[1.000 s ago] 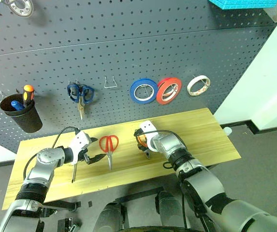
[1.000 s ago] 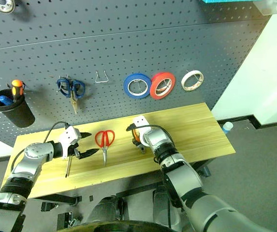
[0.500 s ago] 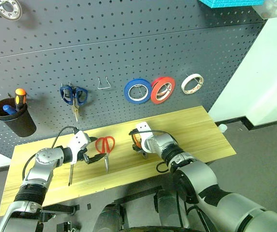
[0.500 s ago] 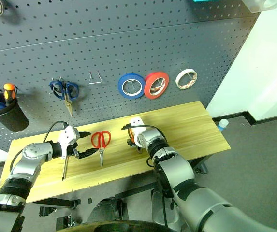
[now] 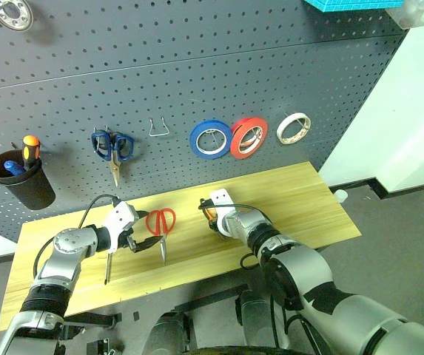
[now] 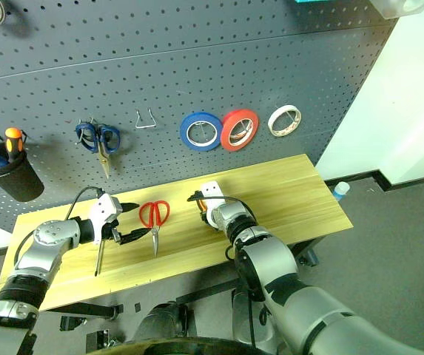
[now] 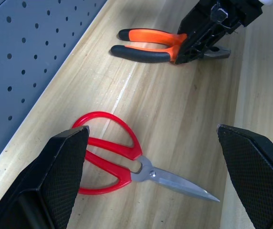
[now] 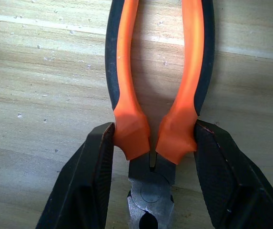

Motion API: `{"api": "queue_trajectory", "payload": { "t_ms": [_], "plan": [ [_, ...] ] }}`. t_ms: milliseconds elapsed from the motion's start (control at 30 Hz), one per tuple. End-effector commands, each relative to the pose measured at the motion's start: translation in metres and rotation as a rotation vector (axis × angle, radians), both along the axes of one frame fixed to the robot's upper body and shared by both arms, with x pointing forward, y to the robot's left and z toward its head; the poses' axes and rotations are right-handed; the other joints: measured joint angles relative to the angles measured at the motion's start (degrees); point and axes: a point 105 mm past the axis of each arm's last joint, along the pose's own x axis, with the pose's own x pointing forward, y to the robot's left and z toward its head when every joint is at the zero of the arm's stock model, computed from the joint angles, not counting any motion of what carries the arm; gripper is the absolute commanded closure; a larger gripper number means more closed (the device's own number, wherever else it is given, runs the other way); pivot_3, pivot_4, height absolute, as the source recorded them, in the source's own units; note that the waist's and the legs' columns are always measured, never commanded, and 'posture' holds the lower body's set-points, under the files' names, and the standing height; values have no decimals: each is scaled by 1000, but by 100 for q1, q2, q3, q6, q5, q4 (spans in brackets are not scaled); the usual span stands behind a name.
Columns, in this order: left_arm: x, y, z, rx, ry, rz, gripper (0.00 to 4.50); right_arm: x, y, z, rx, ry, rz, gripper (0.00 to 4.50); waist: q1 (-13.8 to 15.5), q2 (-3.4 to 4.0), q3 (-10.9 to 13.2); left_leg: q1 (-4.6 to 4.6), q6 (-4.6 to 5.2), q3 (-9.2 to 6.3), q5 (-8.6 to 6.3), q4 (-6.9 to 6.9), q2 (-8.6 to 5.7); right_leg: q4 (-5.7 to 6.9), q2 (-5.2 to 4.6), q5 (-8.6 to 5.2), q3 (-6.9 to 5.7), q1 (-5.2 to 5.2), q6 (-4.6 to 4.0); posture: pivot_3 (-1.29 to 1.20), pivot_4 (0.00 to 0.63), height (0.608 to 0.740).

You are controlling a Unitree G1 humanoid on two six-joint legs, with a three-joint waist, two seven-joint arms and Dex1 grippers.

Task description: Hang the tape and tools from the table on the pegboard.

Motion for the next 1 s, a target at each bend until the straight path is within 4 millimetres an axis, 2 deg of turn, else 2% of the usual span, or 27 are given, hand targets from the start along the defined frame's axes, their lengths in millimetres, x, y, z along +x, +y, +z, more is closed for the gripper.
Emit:
{"api": "queue_trajectory", "payload": {
  "t_ms": [33,267,367,467,533,600,700,833,1000],
  "plan": [
    [2,5,13,-18,-48,22,0,7,12,12,19,-40,26,2423,0,0,0,0,0,0,0,0,0,0,0,0,0,0,0,-60,77,740],
    [-6,14,29,-100,-110,81,0,18,5,25,-44,-172,219,2423,0,2,1,-3,0,0,0,0,0,1,0,0,1,-4,0,-68,81,740],
    [-19,25,37,-151,-137,129,0,16,2,41,-25,-313,376,2423,8,3,2,-6,0,0,0,-1,0,-1,0,-4,1,-6,5,-87,83,740],
    [-31,42,43,-184,-182,212,0,-4,3,75,43,-528,565,2423,16,4,2,-15,-2,0,-2,-3,0,-4,-4,-13,1,-9,16,-103,82,740],
    [-39,51,44,-199,-203,259,0,-19,4,94,93,-610,645,2423,4,3,2,-19,-2,1,-2,-4,0,-7,-4,-16,0,-11,18,-104,83,740],
    [-46,60,50,-228,-262,318,0,-35,8,121,146,-733,738,2423,0,3,2,-13,-2,8,-2,-3,6,-6,-2,-30,1,-11,34,-96,83,740],
    [-57,61,49,-246,-286,345,0,-53,18,163,247,-880,816,2423,10,2,2,-3,-3,13,-2,3,17,-5,6,-34,1,-1,29,-87,86,740],
    [-66,53,41,-251,-298,361,0,-53,39,233,409,-1092,774,2423,49,0,4,2,-3,11,-2,10,24,-3,13,-39,0,9,13,-70,100,740],
    [-67,35,41,-281,-304,336,0,-32,58,288,545,-1222,691,2423,210,2,13,1,-2,9,-2,11,26,-4,17,-32,0,6,-7,-41,125,740]
  ]
}}
